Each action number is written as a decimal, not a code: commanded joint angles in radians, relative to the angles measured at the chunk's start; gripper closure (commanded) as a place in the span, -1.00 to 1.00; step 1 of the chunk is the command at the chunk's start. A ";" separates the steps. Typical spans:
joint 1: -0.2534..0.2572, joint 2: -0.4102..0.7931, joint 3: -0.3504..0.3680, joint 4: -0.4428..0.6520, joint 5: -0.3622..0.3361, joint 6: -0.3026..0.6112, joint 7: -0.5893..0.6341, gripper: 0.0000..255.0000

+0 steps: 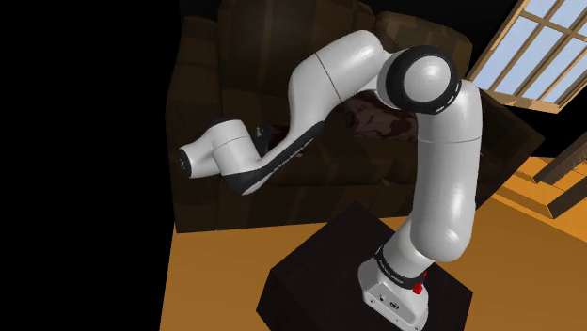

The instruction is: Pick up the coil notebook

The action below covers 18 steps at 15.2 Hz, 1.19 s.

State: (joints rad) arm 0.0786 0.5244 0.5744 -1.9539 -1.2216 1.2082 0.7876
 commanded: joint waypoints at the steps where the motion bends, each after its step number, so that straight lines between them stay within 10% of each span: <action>1: 0.008 0.031 -0.011 0.007 -0.015 -0.003 0.016 -1.00; 7: 0.017 0.081 -0.023 0.018 -0.025 0.005 0.053 -1.00; 8: 0.018 0.082 -0.023 0.018 -0.025 0.004 0.053 1.00; 18: 0.015 0.070 -0.020 0.015 -0.023 0.003 0.045 1.00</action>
State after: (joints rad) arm 0.0954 0.5988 0.5536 -1.9369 -1.2452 1.2101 0.8366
